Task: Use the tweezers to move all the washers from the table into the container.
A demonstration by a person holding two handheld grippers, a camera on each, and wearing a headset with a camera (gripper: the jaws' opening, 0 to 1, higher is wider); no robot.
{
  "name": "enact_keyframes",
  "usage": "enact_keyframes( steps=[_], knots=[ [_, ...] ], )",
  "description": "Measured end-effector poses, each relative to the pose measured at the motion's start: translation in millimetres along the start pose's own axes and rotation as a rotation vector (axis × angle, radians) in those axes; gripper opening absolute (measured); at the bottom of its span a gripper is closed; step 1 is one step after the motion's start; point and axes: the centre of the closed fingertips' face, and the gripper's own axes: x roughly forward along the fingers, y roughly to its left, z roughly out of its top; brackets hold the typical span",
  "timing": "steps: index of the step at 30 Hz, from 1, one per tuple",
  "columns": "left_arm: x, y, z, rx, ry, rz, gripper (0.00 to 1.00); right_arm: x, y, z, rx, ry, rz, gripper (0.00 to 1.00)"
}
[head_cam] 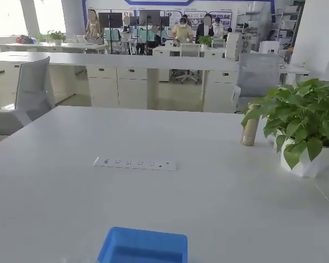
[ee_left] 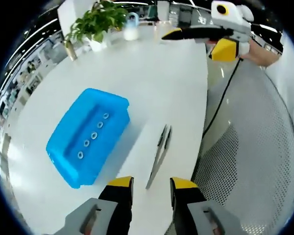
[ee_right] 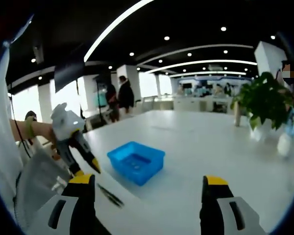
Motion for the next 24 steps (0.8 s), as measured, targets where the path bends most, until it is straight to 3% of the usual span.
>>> enact_keyframes(
  steps=[3,6,8,11,13,17,21,24],
  knots=[
    [-19.6,8.2,9.9,-0.123,-0.167,0.090,0.42,-4.7,-8.4,9.6,-0.007,-0.048,-0.055,0.88],
    [-46.1,21.6,11.3,-0.258,-0.314,0.202,0.50,-4.9,-10.5,10.5,-0.038,-0.042,-0.083,0.88],
    [-60.3,29.6,11.8,-0.306,-0.396,0.261,0.54,-3.5,-9.8,10.4,-0.057,-0.034,-0.088,0.88],
    [-86.4,43.8,10.3,-0.416,-0.558,0.362,0.66,-2.4,-10.0,10.2,-0.061,-0.032,-0.083,0.89],
    [-96.9,48.2,5.4,-0.438,-0.602,0.414,0.73,-1.9,-10.7,9.3,-0.058,-0.030,-0.080,0.89],
    [-101.0,50.4,-0.2,-0.433,-0.620,0.467,0.83,-0.9,-9.0,9.3,-0.060,-0.026,-0.075,0.89],
    [-103.0,53.3,3.1,-0.422,-0.652,0.509,0.90,-0.5,-9.2,9.7,-0.067,-0.027,-0.075,0.89],
    [-111.4,60.0,10.7,-0.448,-0.727,0.543,0.91,-0.2,-7.6,11.0,-0.064,-0.033,-0.068,0.90]
  ],
)
